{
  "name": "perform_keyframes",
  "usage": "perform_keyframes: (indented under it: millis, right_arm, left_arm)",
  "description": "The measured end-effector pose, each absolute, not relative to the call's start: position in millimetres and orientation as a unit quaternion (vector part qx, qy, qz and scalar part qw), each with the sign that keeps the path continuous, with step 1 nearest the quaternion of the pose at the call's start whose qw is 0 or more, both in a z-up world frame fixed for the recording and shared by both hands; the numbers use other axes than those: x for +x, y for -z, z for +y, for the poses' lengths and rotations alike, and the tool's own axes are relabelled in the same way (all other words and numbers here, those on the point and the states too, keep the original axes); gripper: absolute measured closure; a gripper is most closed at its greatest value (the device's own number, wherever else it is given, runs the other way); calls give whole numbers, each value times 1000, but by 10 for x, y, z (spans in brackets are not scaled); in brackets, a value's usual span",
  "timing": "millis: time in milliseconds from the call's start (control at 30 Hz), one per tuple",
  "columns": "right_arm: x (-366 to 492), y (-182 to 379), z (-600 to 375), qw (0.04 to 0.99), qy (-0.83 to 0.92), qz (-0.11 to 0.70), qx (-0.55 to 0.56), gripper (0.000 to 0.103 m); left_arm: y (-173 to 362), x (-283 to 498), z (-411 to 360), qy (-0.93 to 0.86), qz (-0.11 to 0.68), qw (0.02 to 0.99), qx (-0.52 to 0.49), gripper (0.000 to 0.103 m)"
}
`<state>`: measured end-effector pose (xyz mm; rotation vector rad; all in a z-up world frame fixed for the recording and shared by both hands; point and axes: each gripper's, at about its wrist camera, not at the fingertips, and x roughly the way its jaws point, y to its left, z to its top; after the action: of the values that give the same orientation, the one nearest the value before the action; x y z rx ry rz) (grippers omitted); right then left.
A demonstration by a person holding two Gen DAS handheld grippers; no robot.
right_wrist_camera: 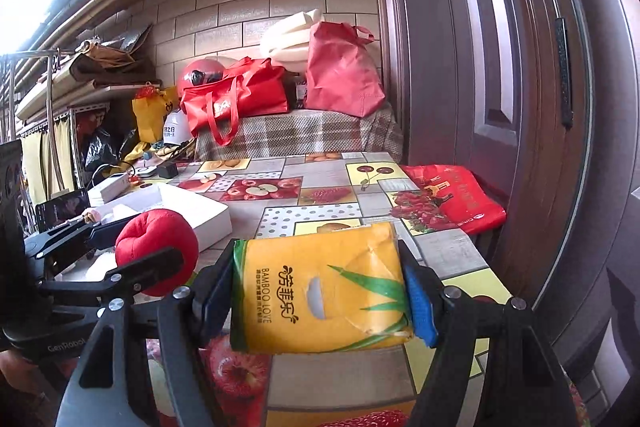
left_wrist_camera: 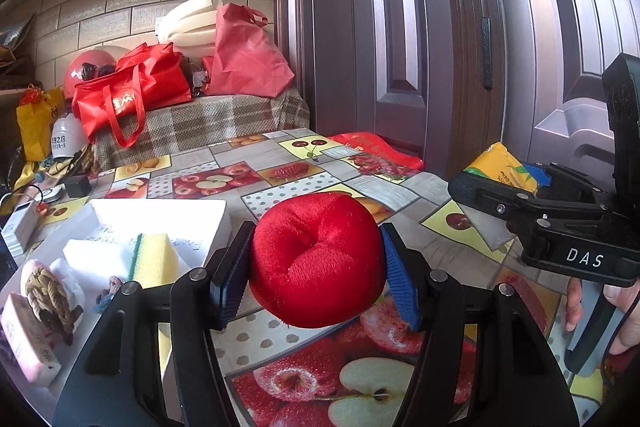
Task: Organize soft objects
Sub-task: 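Carry the tissue pack and the red plush apple over the white box with both tools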
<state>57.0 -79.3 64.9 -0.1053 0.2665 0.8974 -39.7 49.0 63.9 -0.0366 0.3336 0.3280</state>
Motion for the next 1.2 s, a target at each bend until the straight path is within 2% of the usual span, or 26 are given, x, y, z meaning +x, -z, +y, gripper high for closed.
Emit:
perform_keyframes:
  millis: [800, 1200]
  right_arm:
    - [-228, -638, -321, 863, -491, 95, -74, 30]
    - [-510, -613, -28, 842, -522, 95, -98, 30]
  left_arm:
    - [-632, -1560, 1013, -254, 141, 957, -14, 42]
    - [-598, -1823, 1344, -294, 150, 943, -28, 41]
